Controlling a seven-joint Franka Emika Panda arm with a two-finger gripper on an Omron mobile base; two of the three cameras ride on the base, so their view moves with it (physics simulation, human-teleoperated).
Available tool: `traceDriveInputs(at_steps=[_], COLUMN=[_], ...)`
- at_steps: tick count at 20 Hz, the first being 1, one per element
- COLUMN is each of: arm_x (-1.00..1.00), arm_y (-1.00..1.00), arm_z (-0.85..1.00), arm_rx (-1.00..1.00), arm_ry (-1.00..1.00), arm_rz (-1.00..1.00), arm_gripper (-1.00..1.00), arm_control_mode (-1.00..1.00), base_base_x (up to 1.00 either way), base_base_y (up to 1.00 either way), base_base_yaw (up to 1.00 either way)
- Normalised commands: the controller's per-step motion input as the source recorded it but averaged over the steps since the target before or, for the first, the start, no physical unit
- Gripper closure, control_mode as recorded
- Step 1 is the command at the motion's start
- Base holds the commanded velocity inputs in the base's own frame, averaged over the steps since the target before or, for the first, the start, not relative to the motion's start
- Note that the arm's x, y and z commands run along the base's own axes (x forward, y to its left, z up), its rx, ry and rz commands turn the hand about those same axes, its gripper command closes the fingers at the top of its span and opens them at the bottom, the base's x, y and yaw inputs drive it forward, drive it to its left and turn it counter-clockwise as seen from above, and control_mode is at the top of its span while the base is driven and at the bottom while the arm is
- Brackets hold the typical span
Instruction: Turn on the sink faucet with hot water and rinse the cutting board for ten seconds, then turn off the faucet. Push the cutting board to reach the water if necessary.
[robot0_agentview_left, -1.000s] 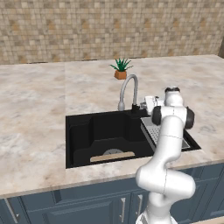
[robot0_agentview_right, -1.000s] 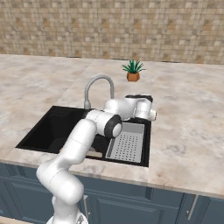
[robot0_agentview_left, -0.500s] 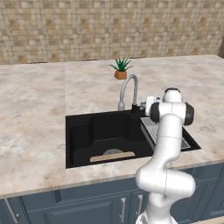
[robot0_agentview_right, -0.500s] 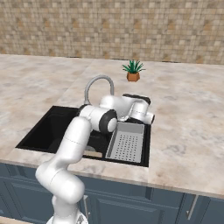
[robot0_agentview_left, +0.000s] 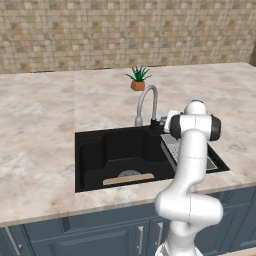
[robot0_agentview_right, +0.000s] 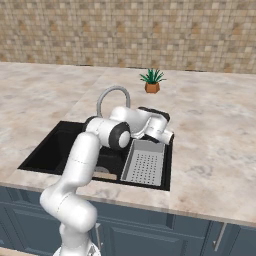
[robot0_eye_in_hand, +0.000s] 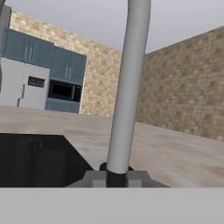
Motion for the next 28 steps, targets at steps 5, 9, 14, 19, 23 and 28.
traceDriveInputs(at_steps=[5, 9, 14, 19, 23, 28], arm_x=[0.0, 0.0, 0.0, 0.0, 0.0, 0.0], arm_y=[0.02, 0.05, 0.09, 0.12, 0.12, 0.12], arm_z=[-0.06, -0.1, -0.11, -0.1, -0.08, -0.06], arm_rx=[0.0, 0.0, 0.0, 0.0, 0.0, 0.0], arm_ry=[-0.01, -0.01, -0.01, 0.0, 0.0, 0.0], arm_rz=[-0.11, -0.12, -0.12, -0.11, -0.11, -0.11], arm_gripper=[1.0, 1.0, 1.0, 1.0, 1.0, 1.0], arm_control_mode=[-1.0, -1.0, -1.0, -1.0, -1.0, -1.0], base_base_x=[0.0, 0.0, 0.0, 0.0, 0.0, 0.0], base_base_y=[0.0, 0.0, 0.0, 0.0, 0.0, 0.0], base_base_yaw=[0.0, 0.0, 0.0, 0.0, 0.0, 0.0])
